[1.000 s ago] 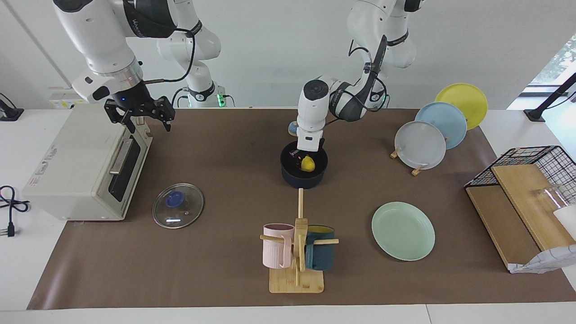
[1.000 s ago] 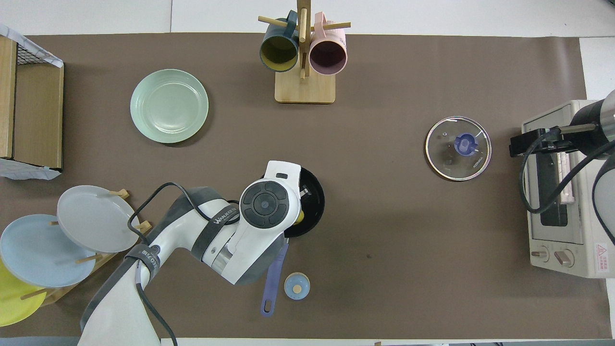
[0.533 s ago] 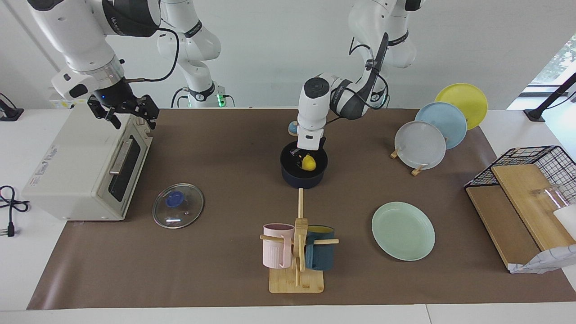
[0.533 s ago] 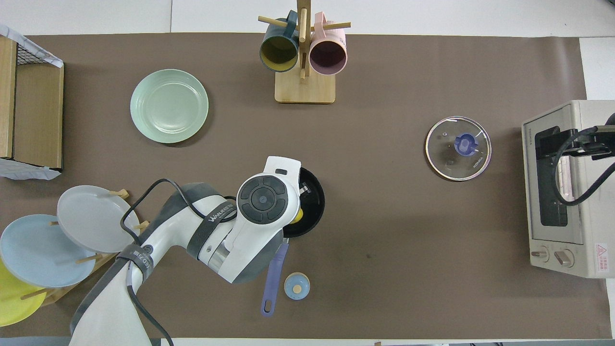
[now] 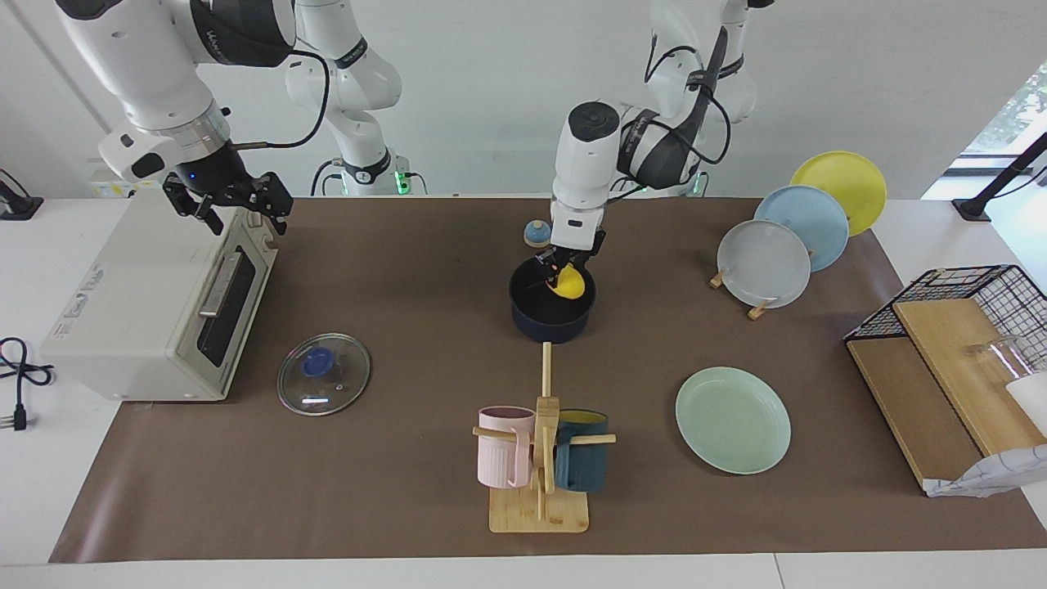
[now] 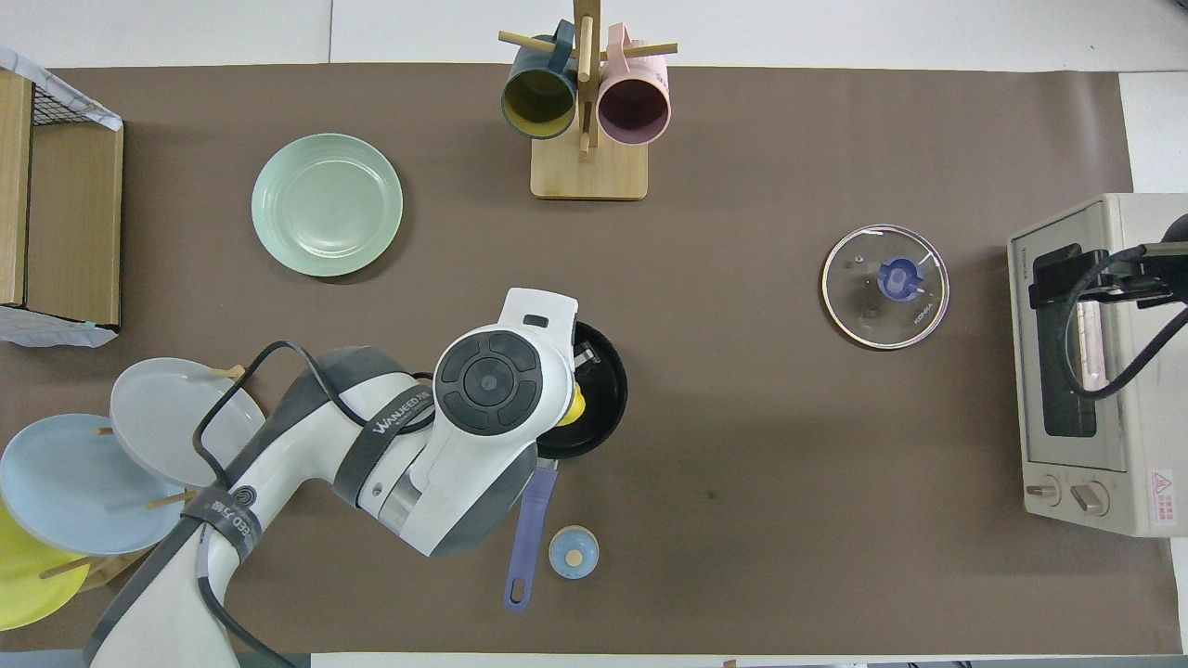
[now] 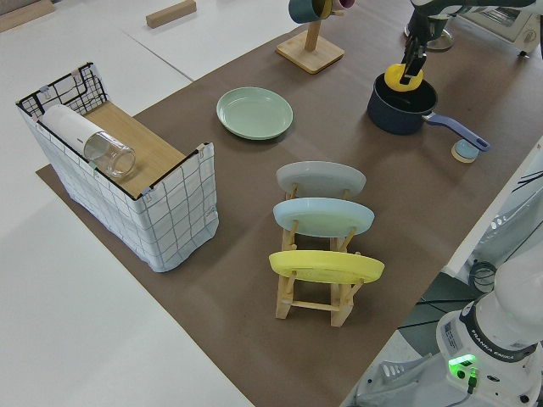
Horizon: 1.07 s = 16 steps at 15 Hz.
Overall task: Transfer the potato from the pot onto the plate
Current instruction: 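Lift the yellow potato with the left gripper and carry it to the green plate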
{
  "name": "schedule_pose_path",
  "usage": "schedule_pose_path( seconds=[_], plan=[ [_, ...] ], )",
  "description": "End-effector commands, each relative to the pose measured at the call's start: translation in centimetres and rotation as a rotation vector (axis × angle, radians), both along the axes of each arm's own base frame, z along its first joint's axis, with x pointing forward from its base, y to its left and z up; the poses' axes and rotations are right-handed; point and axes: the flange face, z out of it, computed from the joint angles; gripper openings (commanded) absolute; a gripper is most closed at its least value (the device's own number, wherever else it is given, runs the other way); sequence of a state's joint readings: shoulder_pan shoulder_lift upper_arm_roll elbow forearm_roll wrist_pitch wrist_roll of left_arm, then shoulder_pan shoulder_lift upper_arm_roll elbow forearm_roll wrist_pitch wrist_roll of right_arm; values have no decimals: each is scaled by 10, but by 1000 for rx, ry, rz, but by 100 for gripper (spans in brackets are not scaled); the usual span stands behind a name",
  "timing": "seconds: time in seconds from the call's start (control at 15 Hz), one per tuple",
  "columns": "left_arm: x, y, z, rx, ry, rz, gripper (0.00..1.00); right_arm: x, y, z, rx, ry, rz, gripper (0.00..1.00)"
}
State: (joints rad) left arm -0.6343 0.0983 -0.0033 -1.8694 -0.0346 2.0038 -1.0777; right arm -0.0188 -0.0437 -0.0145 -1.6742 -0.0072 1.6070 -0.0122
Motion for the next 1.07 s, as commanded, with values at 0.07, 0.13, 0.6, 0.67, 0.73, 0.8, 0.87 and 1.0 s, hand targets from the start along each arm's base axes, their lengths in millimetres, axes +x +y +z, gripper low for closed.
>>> schedule_pose_path(
  seconds=[0.07,0.13,0.6,0.67,0.73,0.8,0.87,1.0],
  plan=[
    [40,40,40,-26,8,-48,19,-2,4,3,4,-4,1,100],
    [54,54,45,-27,1,-73,19,-2,3,4,4,-5,-1,100],
    [149,175,38,-20,-57,-269,13,-2,4,4,4,-5,2,100],
    [168,190,27,-15,-60,-291,12,-2,3,4,2,-5,1,100],
    [183,200,17,-13,-77,-317,12,-2,3,3,2,-4,1,100],
    [197,211,3,-12,-107,-337,11,-2,4,4,2,-5,2,100],
    [210,224,-13,-8,-126,-344,10,-2,6,4,2,-5,6,100],
    [239,230,-34,-2,-152,-361,10,-2,6,4,2,-5,6,100]
  ],
)
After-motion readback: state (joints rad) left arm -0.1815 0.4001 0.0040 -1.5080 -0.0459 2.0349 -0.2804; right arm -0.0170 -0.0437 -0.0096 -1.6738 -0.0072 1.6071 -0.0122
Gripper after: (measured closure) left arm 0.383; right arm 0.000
